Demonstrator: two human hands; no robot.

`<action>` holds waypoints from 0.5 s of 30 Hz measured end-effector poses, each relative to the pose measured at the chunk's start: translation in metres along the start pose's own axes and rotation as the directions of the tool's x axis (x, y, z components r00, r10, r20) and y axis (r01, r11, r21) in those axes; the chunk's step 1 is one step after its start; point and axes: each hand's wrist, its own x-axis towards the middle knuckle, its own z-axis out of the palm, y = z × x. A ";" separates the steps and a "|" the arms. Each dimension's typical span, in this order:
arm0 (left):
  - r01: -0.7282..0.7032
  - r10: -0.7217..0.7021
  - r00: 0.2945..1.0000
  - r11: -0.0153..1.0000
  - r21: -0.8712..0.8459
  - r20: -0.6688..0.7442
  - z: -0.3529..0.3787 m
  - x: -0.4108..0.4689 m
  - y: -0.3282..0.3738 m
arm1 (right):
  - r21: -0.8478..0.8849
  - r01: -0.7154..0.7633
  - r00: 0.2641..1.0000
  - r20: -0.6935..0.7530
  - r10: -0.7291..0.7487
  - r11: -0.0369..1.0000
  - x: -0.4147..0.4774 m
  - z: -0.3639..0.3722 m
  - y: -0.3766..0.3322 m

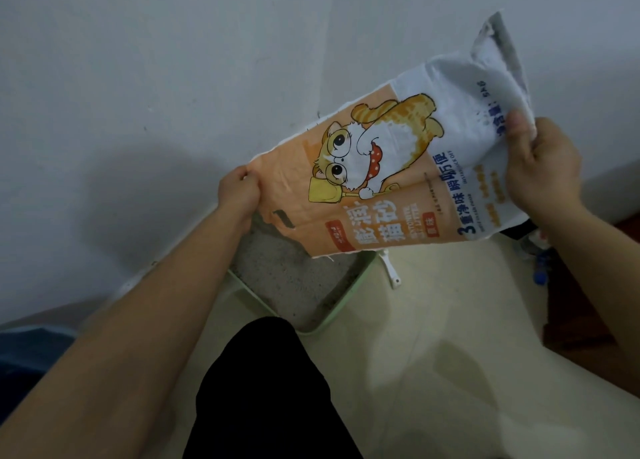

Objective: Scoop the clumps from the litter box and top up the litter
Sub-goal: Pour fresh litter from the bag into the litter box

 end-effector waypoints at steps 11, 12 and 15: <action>0.029 -0.029 1.000 0.999 0.044 -0.008 -0.008 -0.008 -0.011 | -0.017 0.032 0.999 0.033 -0.031 0.999 0.000 0.006 0.004; 0.030 -0.030 1.000 0.999 0.041 -0.009 -0.008 -0.009 -0.013 | -0.017 0.043 0.999 0.034 -0.043 0.999 0.001 0.007 0.004; 0.038 -0.037 0.999 0.999 0.031 -0.019 -0.006 -0.014 -0.015 | -0.031 0.093 0.995 0.042 -0.092 0.995 0.010 0.010 0.003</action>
